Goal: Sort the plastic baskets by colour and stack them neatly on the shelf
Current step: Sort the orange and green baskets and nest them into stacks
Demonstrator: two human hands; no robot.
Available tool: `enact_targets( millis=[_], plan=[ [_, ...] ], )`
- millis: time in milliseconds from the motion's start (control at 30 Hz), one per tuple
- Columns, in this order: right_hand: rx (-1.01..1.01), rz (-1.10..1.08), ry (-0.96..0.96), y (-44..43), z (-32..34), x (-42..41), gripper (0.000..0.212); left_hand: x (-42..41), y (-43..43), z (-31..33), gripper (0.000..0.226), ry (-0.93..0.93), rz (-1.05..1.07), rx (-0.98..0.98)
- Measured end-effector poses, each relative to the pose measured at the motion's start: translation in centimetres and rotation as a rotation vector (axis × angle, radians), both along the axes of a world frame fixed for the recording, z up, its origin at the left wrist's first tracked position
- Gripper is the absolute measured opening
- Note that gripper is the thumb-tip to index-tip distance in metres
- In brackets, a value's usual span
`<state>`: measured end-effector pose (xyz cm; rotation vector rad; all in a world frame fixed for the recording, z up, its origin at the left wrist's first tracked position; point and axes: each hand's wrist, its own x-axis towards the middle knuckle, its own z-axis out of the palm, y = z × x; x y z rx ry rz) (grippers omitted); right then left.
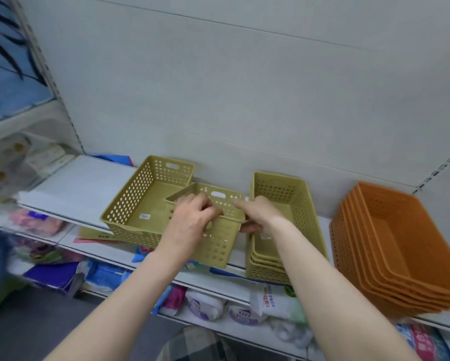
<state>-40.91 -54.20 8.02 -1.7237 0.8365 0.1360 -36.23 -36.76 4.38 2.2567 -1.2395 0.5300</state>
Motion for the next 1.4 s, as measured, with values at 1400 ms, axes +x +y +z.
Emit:
enact_targets(
  millis=[1400],
  plan=[
    [-0.656,0.044,0.125,-9.9,-5.4,-5.3,0.034,-2.9,-7.5,-4.0,0.04,1.207,0.115,-0.179]
  ],
)
